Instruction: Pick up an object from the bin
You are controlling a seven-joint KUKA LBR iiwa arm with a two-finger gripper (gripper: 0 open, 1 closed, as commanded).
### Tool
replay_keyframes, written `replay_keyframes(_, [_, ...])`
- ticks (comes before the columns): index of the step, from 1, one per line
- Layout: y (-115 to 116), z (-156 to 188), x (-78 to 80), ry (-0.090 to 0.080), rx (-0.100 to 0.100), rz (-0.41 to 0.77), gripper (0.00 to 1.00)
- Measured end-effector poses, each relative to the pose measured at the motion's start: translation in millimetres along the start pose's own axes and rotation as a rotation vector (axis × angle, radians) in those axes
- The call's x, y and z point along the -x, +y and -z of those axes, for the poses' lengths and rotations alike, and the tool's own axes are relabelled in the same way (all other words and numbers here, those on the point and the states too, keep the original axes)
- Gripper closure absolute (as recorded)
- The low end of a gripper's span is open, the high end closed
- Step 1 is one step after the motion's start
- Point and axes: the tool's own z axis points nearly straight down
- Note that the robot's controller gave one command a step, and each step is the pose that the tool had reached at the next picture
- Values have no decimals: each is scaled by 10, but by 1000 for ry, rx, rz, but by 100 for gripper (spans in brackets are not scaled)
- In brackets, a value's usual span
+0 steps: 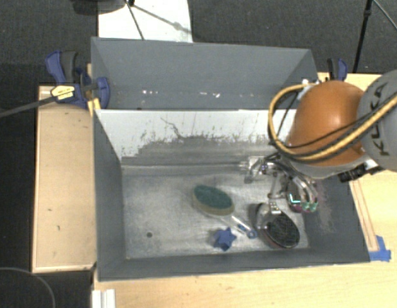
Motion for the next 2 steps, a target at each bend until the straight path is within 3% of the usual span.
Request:
replay_keyframes(1, [618,-878,-72,-11,-5,105,0])
replay_keyframes(2, [626,-894,-106,7,-5,106,100])
